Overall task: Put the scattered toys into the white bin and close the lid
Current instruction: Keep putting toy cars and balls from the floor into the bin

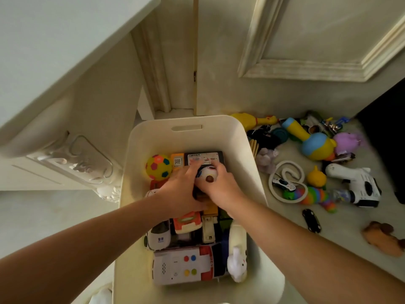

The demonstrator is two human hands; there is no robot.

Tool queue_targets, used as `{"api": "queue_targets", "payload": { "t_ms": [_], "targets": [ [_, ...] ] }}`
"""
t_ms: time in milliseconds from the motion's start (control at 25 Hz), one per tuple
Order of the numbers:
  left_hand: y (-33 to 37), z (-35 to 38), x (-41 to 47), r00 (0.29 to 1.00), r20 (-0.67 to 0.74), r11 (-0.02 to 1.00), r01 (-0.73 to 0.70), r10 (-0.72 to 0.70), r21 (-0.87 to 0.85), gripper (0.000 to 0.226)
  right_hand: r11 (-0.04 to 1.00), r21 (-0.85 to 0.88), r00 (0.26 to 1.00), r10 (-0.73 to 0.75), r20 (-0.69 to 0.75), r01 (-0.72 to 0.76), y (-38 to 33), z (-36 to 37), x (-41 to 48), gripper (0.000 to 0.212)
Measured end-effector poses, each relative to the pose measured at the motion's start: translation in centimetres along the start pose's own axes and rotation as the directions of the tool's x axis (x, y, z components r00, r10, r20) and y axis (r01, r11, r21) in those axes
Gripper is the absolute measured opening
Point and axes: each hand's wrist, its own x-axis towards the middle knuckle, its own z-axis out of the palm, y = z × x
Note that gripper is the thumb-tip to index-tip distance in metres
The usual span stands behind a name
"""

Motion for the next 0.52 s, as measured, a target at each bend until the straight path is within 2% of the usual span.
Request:
{"api": "queue_targets", "payload": {
  "t_ms": [120,200,240,320,400,480,520],
  "targets": [
    [-1.7,0.3,-0.1,0.993,0.078,0.970,0.070,-0.090,0.233,0.086,0.982,-0.191,0.993,0.015,0.115,0.007,1.0,-0.1,0.2,0.071],
    [-1.9,0.2,-0.5,0.989,0.102,0.976,0.081,-0.103,0.203,0.078,0.972,-0.236,0.989,0.044,0.140,-0.010,0.8,-1.1,-0.1,0.070],
    [-1.6,0.0,-0.6,0.992,0.082,0.989,0.083,-0.094,0.125,0.074,0.969,-0.245,0.995,-0.004,0.104,0.029,0.2,-1.7,-0.4,0.068],
    [-0.5,-0.7,-0.4,0.996,-0.062,0.998,0.058,-0.059,-0.025,0.065,0.943,-0.230,0.965,-0.257,-0.055,0.239,-1.6,-3.7,-1.1,0.053],
    [1.0,-1.6,0.0,0.963,-0.267,0.997,0.008,-0.028,-0.075,0.053,0.876,-0.048,0.839,-0.475,-0.264,0.481,-2.9,-6.5,-0.9,0.040],
    [2.8,-2.6,0.8,0.917,-0.399,0.988,-0.079,0.021,-0.130,0.045,0.831,-0.012,0.736,-0.499,-0.458,0.556,-2.5,-10.1,1.3,0.035],
    [3.6,-2.8,1.3,0.895,-0.443,0.979,-0.130,0.049,-0.154,0.042,0.856,-0.060,0.710,-0.462,-0.531,0.513,-1.4,-12.0,3.0,0.033]
  ]
}}
